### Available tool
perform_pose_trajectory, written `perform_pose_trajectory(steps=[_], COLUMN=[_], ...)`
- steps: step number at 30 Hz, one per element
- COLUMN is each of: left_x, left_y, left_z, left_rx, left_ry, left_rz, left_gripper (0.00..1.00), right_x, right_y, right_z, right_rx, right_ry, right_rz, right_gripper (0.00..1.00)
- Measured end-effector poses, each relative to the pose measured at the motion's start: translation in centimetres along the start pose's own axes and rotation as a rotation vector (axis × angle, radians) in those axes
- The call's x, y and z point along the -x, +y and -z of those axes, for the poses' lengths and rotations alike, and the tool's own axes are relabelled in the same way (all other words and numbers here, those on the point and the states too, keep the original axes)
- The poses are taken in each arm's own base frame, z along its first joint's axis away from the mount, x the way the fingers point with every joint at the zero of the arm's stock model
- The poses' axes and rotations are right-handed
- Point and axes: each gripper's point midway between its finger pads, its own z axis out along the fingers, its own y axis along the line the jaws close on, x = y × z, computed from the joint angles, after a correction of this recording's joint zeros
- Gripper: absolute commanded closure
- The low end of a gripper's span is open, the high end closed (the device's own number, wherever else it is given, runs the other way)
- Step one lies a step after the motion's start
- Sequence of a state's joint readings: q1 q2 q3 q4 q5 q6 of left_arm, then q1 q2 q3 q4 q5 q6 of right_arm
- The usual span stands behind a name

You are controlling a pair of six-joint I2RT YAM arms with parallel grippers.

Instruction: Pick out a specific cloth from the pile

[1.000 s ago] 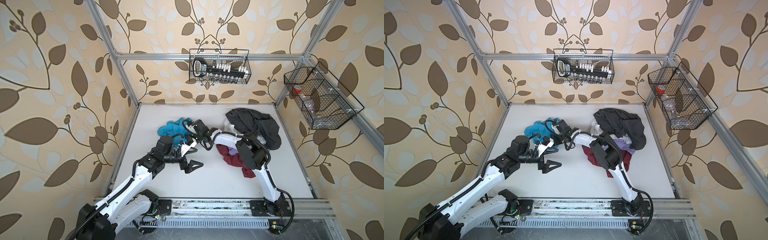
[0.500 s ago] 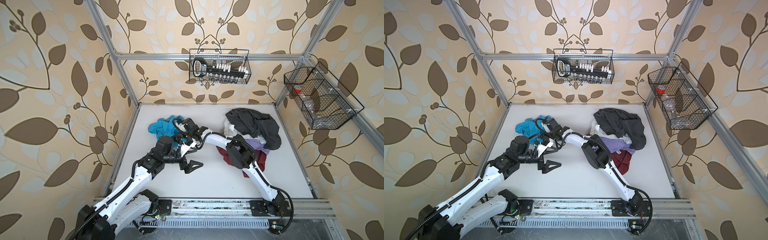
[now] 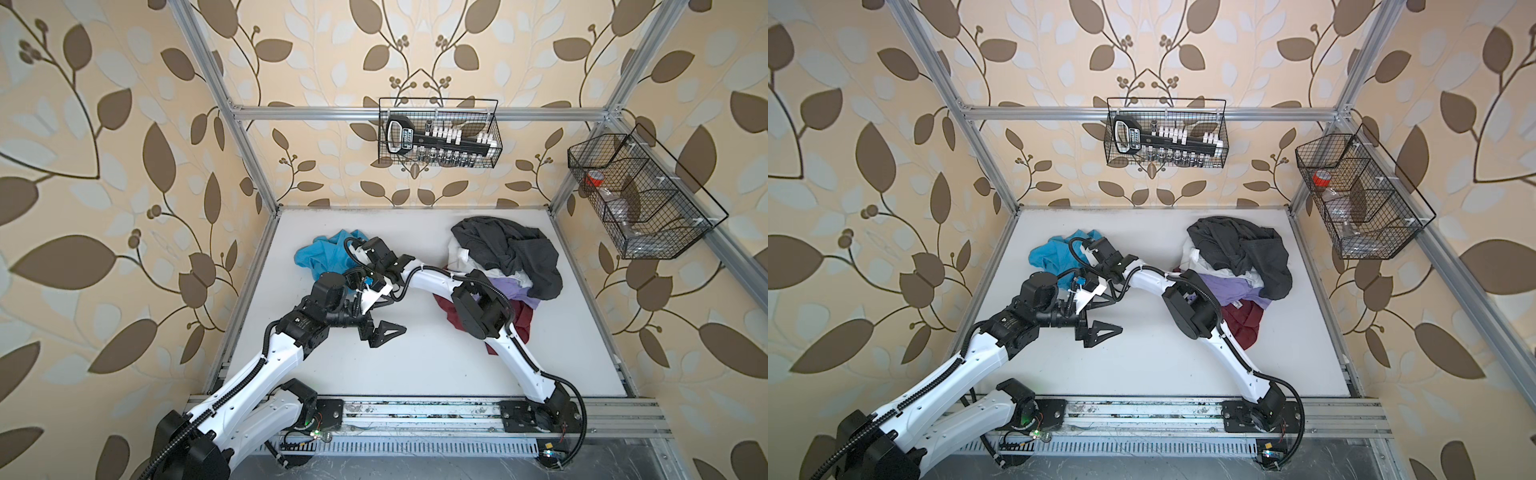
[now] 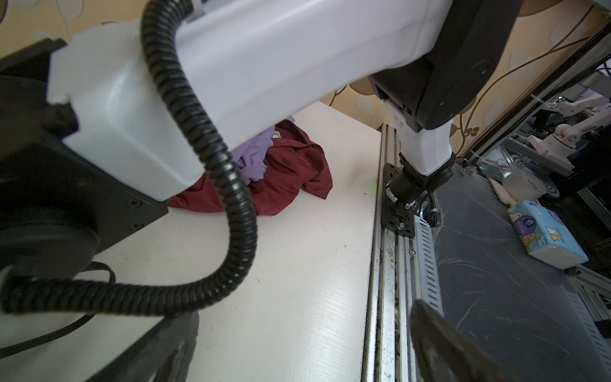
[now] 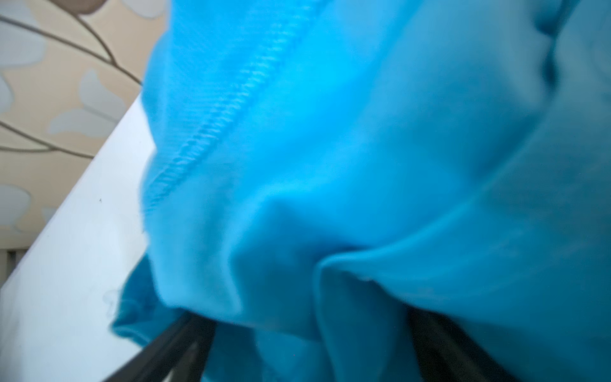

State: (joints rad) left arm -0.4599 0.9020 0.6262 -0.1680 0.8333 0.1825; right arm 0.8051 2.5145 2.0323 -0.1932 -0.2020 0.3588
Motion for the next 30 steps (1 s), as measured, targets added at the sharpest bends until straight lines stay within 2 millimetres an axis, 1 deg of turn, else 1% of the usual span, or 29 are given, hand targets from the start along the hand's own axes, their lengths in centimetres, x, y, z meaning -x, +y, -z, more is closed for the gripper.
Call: perform_pose_trajectory(steps=[4,9,12,16,19,21,22,24,26,27,28,30], left_x=[0.0,0.1,0.2,0.3,0.4,0.5,0.5,0.4,0.5,0.5,0.6,0.7], left_y=[-0.2,-0.4,-0.6,-0.9,-1.0,-1.1,-1.3,-1.1,-0.4,0.2,0.9,2.9], left_z=[0.0,0.1,0.1,0.2,0.2,0.2,0.2,0.2,0.3,0.4,0.6,1.2], left_rx=[-0.005,-0.007,-0.01,-0.015,-0.015,-0.015,-0.016,0.005,0.06,0.1,0.148,0.278], left_ry=[-0.001,-0.004,-0.008,-0.012,-0.016,-0.017,-0.017,-0.017,-0.018,-0.019,-0.024,-0.039], left_rz=[-0.006,-0.012,-0.02,-0.029,-0.034,-0.041,-0.045,-0.051,-0.055,-0.054,-0.056,-0.047], left_gripper=[0.01,0.01,0.01,0.01,0.01,0.01,0.01,0.01,0.01,0.01,0.01,0.01], right_x=[-0.6,-1.4,-1.4,0.0,1.4,1.8,1.9,1.7,1.3,1.1,0.9,0.3], right_y=[0.3,0.2,0.0,0.3,0.2,-0.5,-1.3,-3.3,-6.1,-7.2,-8.6,-11.2], right_z=[0.4,1.8,3.6,7.2,11.0,13.9,15.6,19.3,23.7,25.5,28.0,32.8], right_rx=[-0.01,-0.05,-0.087,-0.127,-0.159,-0.19,-0.213,-0.269,-0.341,-0.369,-0.411,-0.494], right_ry=[0.014,0.035,0.041,0.014,-0.024,-0.047,-0.058,-0.081,-0.12,-0.14,-0.167,-0.239], right_rz=[0.007,0.016,0.029,0.055,0.066,0.061,0.054,0.029,-0.008,-0.024,-0.046,-0.088], right_gripper=[0.0,0.0,0.0,0.0,0.0,0.0,0.0,0.01,0.0,0.0,0.0,0.0])
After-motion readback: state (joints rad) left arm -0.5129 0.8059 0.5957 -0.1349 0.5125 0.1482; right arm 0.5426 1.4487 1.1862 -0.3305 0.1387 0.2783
